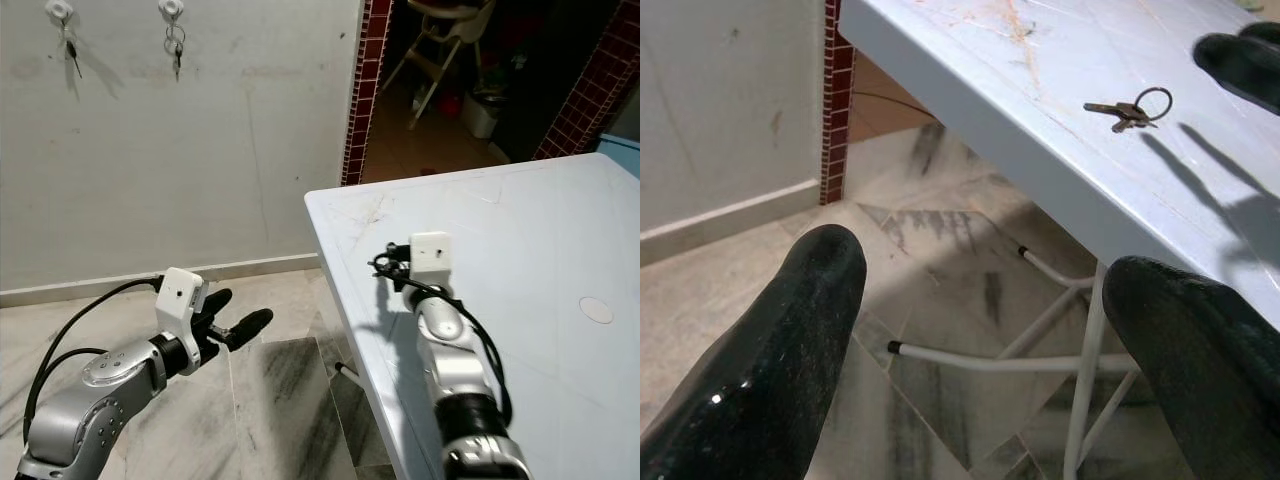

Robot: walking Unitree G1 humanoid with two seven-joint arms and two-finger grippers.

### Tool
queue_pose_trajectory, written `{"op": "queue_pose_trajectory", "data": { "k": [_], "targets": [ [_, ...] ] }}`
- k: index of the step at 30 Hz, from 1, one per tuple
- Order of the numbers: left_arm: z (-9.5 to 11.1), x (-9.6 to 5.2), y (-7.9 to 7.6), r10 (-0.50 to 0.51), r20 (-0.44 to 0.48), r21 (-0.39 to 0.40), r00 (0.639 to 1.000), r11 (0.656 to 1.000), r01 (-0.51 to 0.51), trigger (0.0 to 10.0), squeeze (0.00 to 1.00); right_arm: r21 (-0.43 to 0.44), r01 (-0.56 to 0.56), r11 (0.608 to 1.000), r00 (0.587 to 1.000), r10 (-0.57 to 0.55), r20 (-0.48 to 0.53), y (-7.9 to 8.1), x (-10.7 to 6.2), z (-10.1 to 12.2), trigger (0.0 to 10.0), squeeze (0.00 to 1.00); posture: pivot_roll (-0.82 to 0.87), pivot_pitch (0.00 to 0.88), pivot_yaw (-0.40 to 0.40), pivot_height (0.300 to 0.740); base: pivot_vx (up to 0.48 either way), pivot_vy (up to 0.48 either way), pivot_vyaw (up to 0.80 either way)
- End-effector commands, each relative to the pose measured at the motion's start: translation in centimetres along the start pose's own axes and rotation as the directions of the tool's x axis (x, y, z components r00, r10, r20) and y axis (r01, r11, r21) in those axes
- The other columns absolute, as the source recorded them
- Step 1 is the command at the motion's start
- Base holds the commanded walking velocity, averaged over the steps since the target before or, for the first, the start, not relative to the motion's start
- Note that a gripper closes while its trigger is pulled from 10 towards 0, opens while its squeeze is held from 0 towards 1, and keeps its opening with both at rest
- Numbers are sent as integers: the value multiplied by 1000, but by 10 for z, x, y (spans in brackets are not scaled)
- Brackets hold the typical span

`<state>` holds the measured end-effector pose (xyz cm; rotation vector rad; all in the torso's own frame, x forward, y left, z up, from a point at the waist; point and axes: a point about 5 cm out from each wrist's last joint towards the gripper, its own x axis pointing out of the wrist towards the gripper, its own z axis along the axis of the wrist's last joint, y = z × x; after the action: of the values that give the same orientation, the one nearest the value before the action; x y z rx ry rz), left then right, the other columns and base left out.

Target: Hang keys on a hook

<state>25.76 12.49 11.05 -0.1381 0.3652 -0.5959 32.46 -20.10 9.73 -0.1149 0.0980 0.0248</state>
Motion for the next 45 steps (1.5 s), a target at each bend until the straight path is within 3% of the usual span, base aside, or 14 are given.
{"op": "queue_pose_trajectory", "data": {
  "k": [1,2,3,7,12,17,23,30,37,44,45],
  "targets": [
    [6,2,0,-12,9,14,1000,1000,12,10000,0,17,-15,1000,1000,15,21,-6,-4,6,10000,78,148,0,-51,740,0,0,0],
    [6,2,0,-12,9,14,1000,1000,12,10000,0,17,-15,1000,1000,15,21,-6,-4,6,10000,78,148,0,-51,740,0,0,0],
    [7,2,0,-14,10,16,1000,1000,14,10000,0,19,-36,999,999,36,16,-9,-7,5,10000,0,148,0,-51,740,0,0,0],
    [9,5,1,-20,13,20,1000,1000,20,10000,0,30,-89,996,996,88,27,-11,-10,8,10000,0,140,0,-43,740,0,0,0],
    [14,7,-2,-43,25,16,999,999,42,10000,0,33,-203,979,979,202,32,-3,-9,10,10000,0,140,0,-40,740,0,0,0],
    [13,4,-4,-66,9,28,998,997,65,10000,0,-26,-269,963,963,269,6,4,-5,9,10000,0,151,0,-43,740,0,0,0],
    [9,3,-10,-104,-14,42,995,994,104,10000,0,-174,-199,964,979,188,-76,-6,7,5,10000,0,155,0,-44,740,0,0,0],
    [9,4,-14,-124,-21,44,992,991,125,10000,0,-176,-178,968,983,165,-85,-2,11,5,10000,0,155,0,-43,740,0,0,0],
    [9,3,-14,-132,-25,46,991,990,133,10000,0,-148,-287,947,955,270,-122,7,10,-4,10000,0,158,0,-43,740,0,0,0],
    [9,4,-16,-140,-23,46,990,989,141,10000,0,-176,-246,953,964,222,-147,-2,13,-6,9961,0,156,0,-41,740,0,0,0],
    [10,4,-16,-142,-22,45,990,989,143,10000,0,-188,-232,954,966,203,-161,-4,14,-7,7725,0,157,0,-40,740,0,0,0]
  ]
}}
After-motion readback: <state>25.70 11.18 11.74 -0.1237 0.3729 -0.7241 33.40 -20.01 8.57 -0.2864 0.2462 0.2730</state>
